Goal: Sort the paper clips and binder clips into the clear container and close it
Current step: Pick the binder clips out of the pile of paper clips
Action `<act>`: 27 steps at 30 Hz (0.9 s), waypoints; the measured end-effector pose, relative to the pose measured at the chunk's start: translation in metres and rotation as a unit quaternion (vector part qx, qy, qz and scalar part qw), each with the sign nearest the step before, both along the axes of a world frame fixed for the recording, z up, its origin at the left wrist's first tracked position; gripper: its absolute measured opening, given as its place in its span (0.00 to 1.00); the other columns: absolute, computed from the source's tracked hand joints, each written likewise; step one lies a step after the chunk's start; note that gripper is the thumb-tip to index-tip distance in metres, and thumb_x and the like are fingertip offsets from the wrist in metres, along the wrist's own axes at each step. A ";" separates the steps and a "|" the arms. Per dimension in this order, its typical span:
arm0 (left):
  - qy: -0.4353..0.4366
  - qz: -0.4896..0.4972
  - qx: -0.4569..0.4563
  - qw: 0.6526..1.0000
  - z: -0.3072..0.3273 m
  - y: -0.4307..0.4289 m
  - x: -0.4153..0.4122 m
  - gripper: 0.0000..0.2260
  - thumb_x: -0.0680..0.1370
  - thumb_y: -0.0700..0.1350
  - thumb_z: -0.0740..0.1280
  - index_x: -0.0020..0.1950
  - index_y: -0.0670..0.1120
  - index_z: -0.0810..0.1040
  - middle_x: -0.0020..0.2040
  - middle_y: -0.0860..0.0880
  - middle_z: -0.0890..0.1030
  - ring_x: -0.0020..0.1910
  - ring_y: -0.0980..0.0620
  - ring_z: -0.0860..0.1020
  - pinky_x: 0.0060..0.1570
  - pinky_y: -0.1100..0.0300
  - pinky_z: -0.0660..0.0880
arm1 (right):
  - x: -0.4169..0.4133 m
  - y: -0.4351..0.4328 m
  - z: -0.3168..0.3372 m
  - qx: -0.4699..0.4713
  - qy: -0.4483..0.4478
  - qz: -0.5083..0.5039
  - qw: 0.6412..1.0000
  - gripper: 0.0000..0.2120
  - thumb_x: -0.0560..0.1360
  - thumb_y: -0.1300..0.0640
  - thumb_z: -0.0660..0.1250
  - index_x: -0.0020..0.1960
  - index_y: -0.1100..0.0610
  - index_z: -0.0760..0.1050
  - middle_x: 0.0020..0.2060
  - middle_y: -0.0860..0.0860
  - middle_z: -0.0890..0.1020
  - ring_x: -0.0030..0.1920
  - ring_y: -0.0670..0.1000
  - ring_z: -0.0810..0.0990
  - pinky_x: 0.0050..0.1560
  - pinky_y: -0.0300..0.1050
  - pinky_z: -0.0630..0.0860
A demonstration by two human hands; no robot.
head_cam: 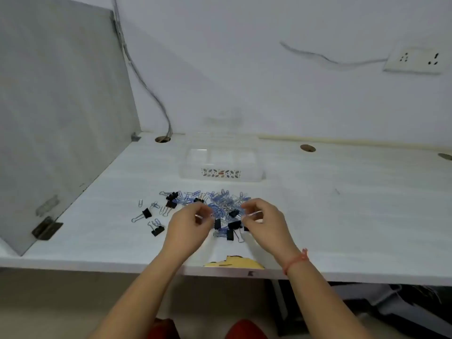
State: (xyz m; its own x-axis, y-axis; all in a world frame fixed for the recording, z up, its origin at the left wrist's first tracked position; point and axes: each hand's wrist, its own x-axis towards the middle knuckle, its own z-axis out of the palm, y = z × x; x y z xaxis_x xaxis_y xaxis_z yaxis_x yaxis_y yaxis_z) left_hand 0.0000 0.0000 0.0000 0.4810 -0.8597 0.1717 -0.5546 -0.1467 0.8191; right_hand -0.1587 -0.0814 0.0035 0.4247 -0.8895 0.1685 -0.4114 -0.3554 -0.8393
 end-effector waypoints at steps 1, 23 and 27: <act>-0.049 -0.014 0.029 0.998 -0.003 -0.003 0.002 0.07 0.75 0.42 0.67 0.51 0.48 0.80 0.47 0.52 0.81 0.42 0.54 0.78 0.42 0.63 0.73 | 0.002 -0.003 -0.004 -0.024 0.053 0.011 0.998 0.11 0.73 0.62 0.67 0.53 0.52 0.79 0.47 0.48 0.79 0.41 0.46 0.77 0.47 0.36 0.74; -0.178 -0.068 0.114 0.975 -0.028 -0.067 0.043 0.10 0.70 0.43 0.71 0.50 0.48 0.78 0.45 0.51 0.79 0.44 0.51 0.76 0.41 0.60 0.70 | 0.058 -0.056 -0.036 -0.112 0.222 0.050 0.967 0.11 0.72 0.58 0.69 0.53 0.56 0.75 0.50 0.52 0.70 0.45 0.53 0.73 0.43 0.40 0.67; -0.139 -0.017 0.078 0.987 -0.024 -0.061 0.045 0.08 0.71 0.43 0.70 0.48 0.50 0.78 0.44 0.54 0.80 0.38 0.54 0.76 0.34 0.66 0.68 | 0.058 -0.052 -0.039 -0.144 0.218 0.046 0.964 0.09 0.73 0.58 0.66 0.52 0.56 0.72 0.49 0.53 0.75 0.48 0.54 0.74 0.40 0.43 0.64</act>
